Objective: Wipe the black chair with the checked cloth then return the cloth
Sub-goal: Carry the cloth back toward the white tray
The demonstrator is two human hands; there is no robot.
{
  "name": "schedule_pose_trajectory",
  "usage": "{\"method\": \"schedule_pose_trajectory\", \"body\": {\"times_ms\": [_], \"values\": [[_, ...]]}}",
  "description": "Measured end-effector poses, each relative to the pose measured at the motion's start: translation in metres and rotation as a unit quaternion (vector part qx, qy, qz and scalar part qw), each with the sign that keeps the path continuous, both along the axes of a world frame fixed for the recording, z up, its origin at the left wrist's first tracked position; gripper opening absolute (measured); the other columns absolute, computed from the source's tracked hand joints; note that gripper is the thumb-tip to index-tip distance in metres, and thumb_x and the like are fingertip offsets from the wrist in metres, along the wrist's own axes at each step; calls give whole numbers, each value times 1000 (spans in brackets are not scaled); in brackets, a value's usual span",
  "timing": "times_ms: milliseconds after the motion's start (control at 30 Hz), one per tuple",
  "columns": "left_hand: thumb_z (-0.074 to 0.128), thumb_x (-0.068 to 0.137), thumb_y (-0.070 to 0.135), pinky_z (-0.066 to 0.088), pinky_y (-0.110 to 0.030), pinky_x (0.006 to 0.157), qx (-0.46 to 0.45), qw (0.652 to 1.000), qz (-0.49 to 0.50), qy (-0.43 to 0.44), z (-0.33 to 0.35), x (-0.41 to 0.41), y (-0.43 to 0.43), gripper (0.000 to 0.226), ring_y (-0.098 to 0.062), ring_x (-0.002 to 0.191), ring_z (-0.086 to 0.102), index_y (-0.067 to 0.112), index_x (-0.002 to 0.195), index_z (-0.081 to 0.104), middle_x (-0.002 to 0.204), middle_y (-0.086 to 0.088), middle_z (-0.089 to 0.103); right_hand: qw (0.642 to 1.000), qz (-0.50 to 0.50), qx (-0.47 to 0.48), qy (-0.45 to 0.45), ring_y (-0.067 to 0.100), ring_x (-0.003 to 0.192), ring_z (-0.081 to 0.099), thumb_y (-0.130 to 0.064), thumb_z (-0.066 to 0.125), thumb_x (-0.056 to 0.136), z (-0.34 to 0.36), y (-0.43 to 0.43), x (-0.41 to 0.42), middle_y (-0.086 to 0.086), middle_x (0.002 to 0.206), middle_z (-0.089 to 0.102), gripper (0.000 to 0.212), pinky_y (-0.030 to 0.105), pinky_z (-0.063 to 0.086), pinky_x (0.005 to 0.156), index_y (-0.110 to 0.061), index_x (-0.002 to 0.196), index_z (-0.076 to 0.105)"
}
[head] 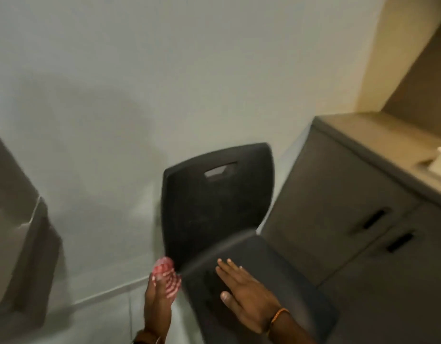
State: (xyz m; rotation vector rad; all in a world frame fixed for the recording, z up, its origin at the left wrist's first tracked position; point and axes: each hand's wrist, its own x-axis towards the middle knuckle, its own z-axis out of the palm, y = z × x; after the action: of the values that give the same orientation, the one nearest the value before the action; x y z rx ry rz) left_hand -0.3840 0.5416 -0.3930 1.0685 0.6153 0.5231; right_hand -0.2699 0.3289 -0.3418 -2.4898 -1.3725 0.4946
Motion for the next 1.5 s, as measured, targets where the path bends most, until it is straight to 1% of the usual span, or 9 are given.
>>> {"method": "schedule_pose_trajectory", "body": {"times_ms": [433,600,733,900,1000,1233,1367,1433,1500], "values": [[33,104,45,39,-47,116,138,951,-239,-140,256,159,-263,55,-16,138,51,16,149,45,149,3,55,950,-223,61,-208,16,166,-1,-46,35,110,241,-282,66,-4,179,9,69,37,-2,134,-19,170,17],[36,92,65,43,-34,110,199,920,-292,-170,346,208,-380,72,-16,132,56,23,149,43,143,2,58,895,-336,49,-290,19,162,12,-56,38,108,286,-408,70,-2,175,16,74,44,19,132,-21,169,16],[35,103,43,44,-41,111,205,906,-328,-173,392,240,-468,51,-22,130,56,17,147,44,141,-7,59,867,-452,-22,-206,22,166,7,-91,23,93,280,-476,66,-2,179,6,106,38,-1,130,-22,171,4],[35,104,42,53,-25,92,229,875,-402,-144,434,296,-551,46,-26,124,58,16,137,54,135,-7,62,878,-467,-67,-79,23,167,-1,-88,35,93,246,-522,65,2,181,-3,111,36,-5,129,-20,171,-3],[35,106,33,41,-46,110,424,777,-429,-180,429,334,-585,41,-31,130,52,11,134,55,142,-13,54,872,-468,-81,-121,22,167,-5,-73,35,100,231,-530,70,1,181,-7,96,41,-9,129,-19,171,-2],[35,102,32,17,-44,123,775,387,-496,-49,375,381,-616,56,-33,149,27,14,155,29,162,-14,31,873,-462,-108,-115,22,167,-6,-69,38,104,233,-527,80,-1,180,-10,93,43,-9,129,-19,171,-4],[38,100,26,22,-43,122,736,391,-552,1,381,378,-620,55,-34,147,33,10,152,32,159,-14,36,872,-462,-119,-107,22,167,-6,-71,36,104,235,-527,80,-1,180,-10,94,43,-9,129,-20,170,-5],[47,96,21,44,-36,100,712,399,-576,42,385,385,-617,20,-24,109,63,18,112,59,116,-7,63,875,-458,-120,-102,22,167,-6,-72,36,103,235,-526,80,-1,180,-10,94,42,-10,128,-20,171,-4],[52,96,20,45,-26,74,705,351,-615,33,389,385,-616,21,-8,72,53,27,77,45,83,3,53,874,-459,-121,-104,22,167,-6,-73,36,103,234,-527,81,-1,180,-9,94,42,-11,128,-20,171,-4]]}}
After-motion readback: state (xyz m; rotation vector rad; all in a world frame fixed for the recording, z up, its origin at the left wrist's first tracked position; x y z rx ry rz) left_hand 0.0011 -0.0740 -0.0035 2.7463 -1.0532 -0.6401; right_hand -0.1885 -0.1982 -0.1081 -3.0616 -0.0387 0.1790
